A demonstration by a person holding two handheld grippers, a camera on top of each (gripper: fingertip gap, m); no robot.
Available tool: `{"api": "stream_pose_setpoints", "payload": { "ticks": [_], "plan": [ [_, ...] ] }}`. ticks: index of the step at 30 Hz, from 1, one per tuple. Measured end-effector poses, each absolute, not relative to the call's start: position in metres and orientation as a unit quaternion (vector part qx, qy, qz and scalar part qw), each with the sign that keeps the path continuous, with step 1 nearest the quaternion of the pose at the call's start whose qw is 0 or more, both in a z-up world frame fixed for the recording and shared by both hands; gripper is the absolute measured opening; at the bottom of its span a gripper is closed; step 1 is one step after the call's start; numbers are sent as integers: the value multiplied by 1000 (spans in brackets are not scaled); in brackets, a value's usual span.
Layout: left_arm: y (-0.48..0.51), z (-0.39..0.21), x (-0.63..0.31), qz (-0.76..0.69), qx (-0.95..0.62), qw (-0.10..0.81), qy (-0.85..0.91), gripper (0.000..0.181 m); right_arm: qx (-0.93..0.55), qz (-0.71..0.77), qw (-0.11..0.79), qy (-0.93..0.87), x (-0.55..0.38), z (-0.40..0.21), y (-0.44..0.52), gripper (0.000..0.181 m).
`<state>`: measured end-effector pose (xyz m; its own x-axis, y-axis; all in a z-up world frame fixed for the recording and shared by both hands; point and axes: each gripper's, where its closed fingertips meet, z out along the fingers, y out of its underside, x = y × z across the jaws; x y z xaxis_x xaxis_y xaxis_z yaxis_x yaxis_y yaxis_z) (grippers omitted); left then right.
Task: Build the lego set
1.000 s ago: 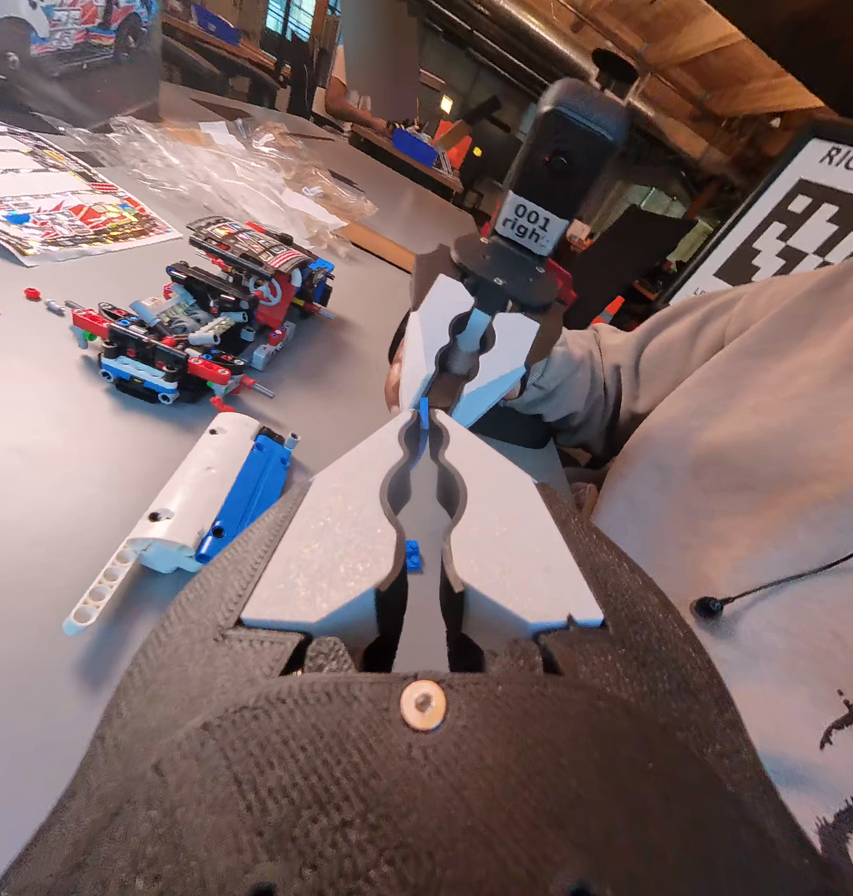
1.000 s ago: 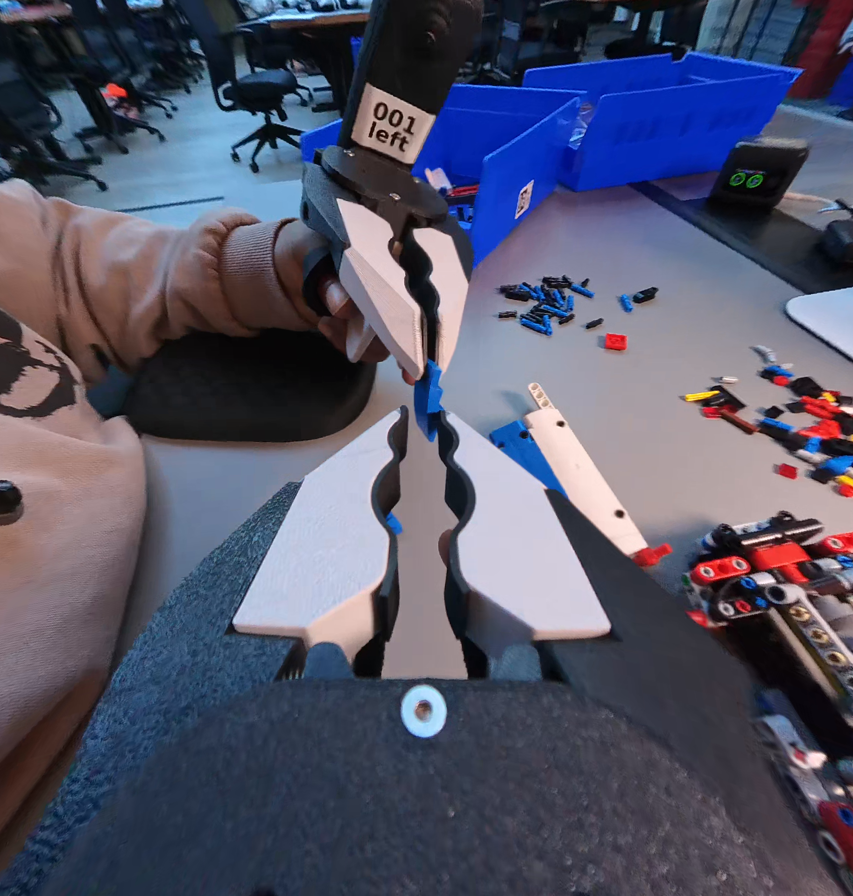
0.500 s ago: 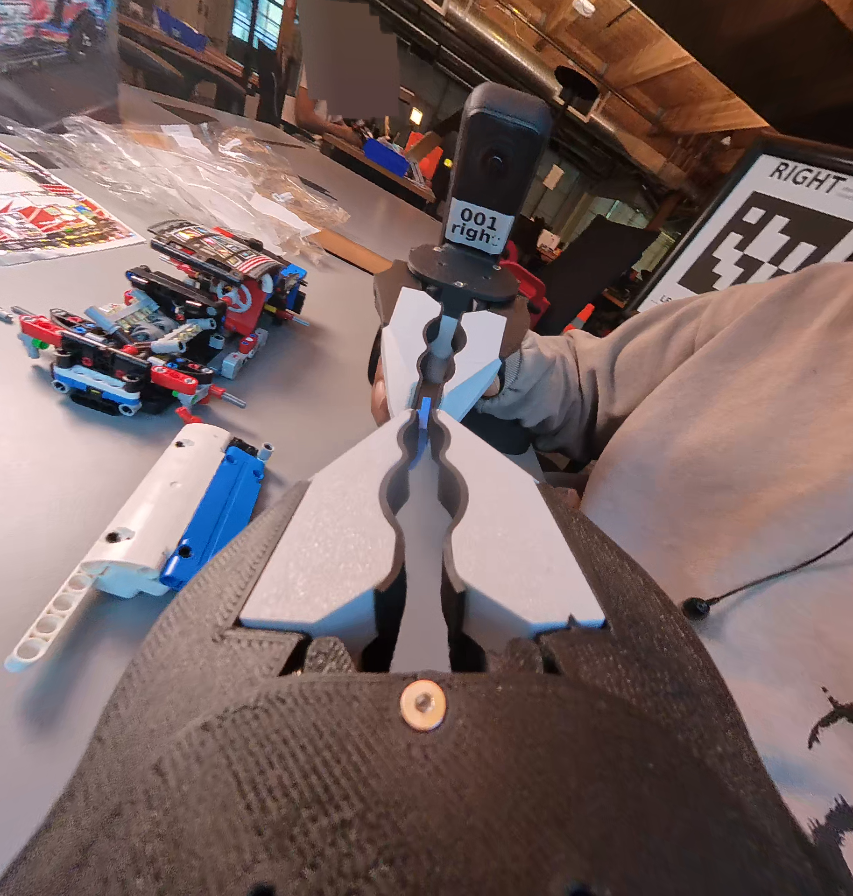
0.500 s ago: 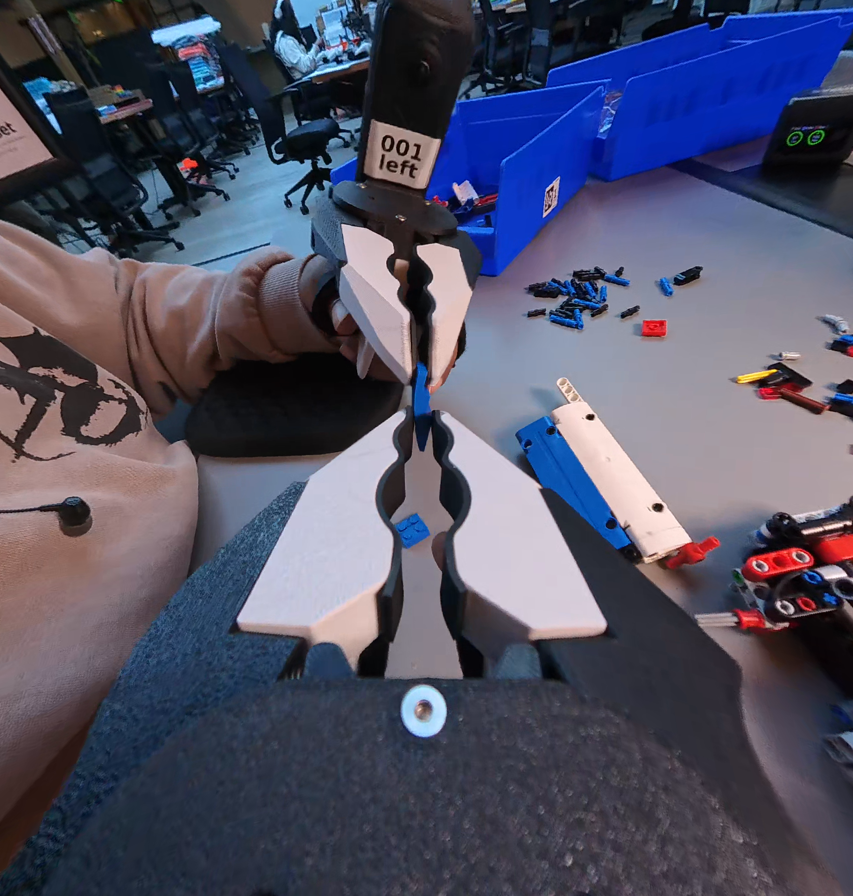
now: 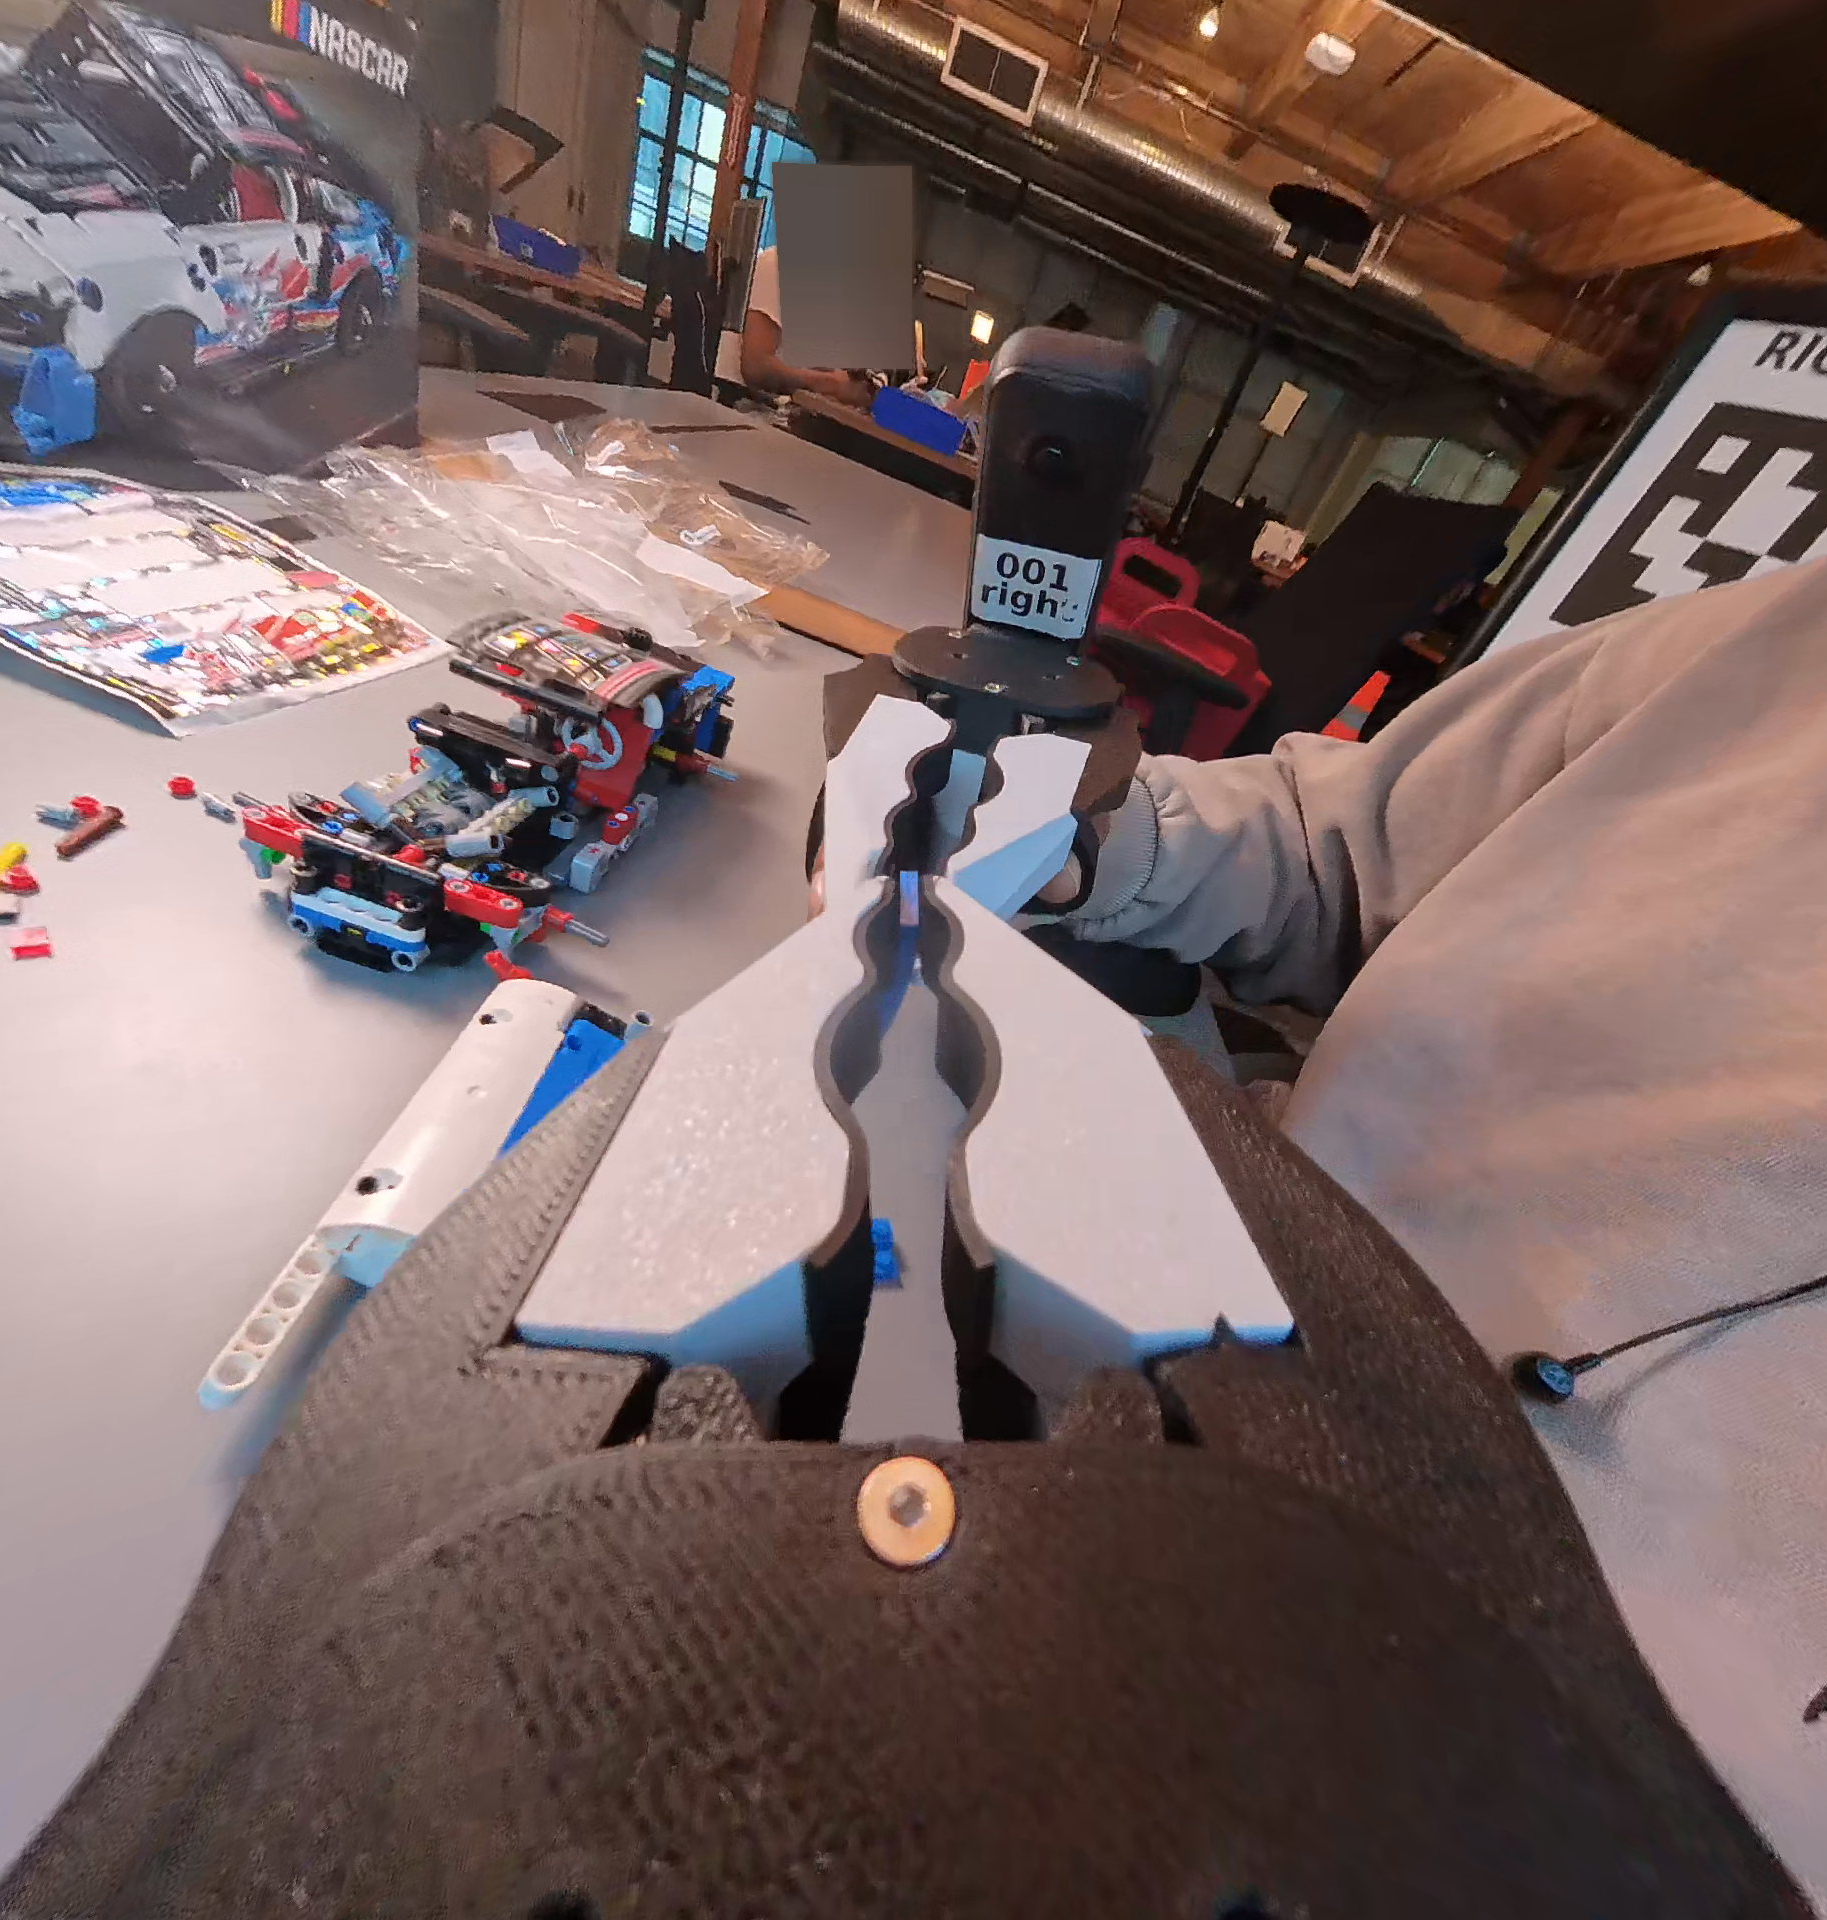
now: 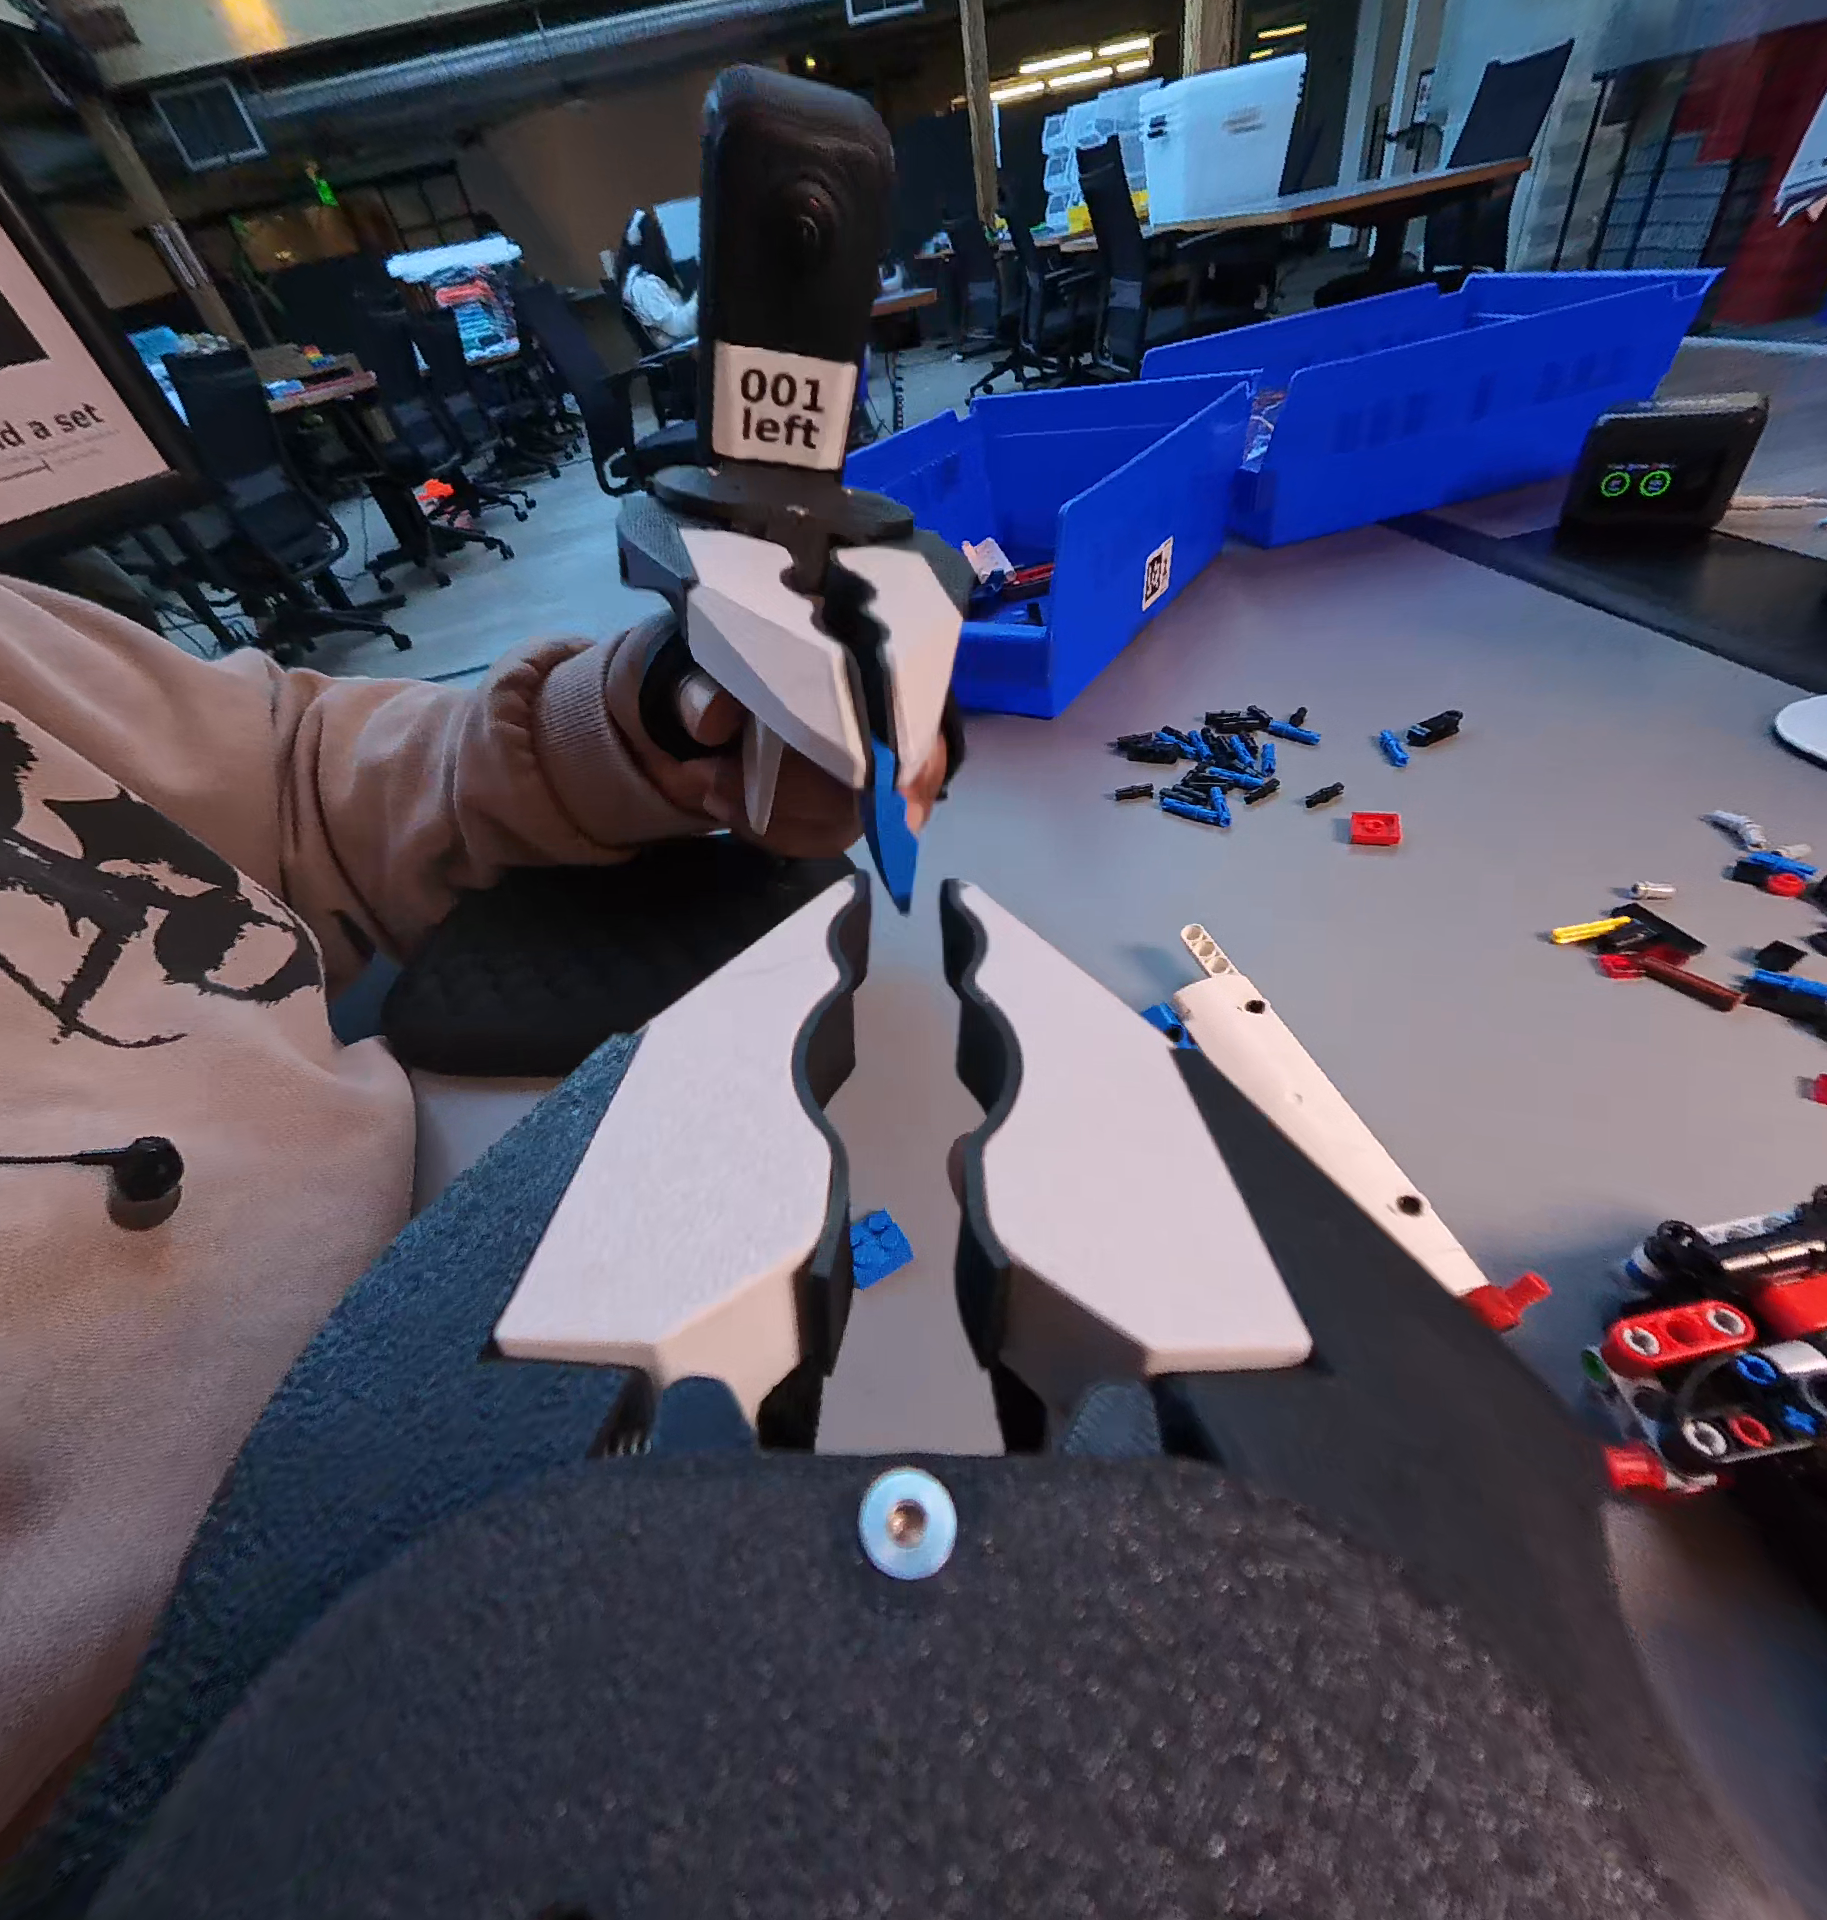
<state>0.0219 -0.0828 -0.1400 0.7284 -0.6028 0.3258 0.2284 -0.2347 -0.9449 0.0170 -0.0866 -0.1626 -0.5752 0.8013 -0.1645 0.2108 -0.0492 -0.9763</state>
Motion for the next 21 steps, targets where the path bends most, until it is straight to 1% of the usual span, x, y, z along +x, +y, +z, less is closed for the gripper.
{"api": "stream_pose_setpoints", "payload": {
  "ticks": [2,5,7,9,12,15,21],
  "plan": [
    [-95,-123,3,-300,-711,622,134,0,-391,605,239,-651,19,-164,-82,24],
    [-127,-95,-66,-134,-744,646,108,0,-397,598,242,-653,22,-167,-67,27],
    [-161,-82,-133,-2,-781,621,70,0,-403,595,247,-650,22,-167,-54,25],
    [-199,-76,-197,87,-815,572,19,0,-410,600,249,-640,19,-165,-42,23],
    [-245,-86,-266,111,-864,488,-50,0,-420,616,246,-620,13,-159,-31,20],
    [-269,-121,-302,97,-915,384,-72,0,-425,616,247,-616,9,-161,-25,19],
    [-266,-202,-288,33,-978,204,3,1,-438,605,248,-618,7,-172,-19,17]
  ]
}}
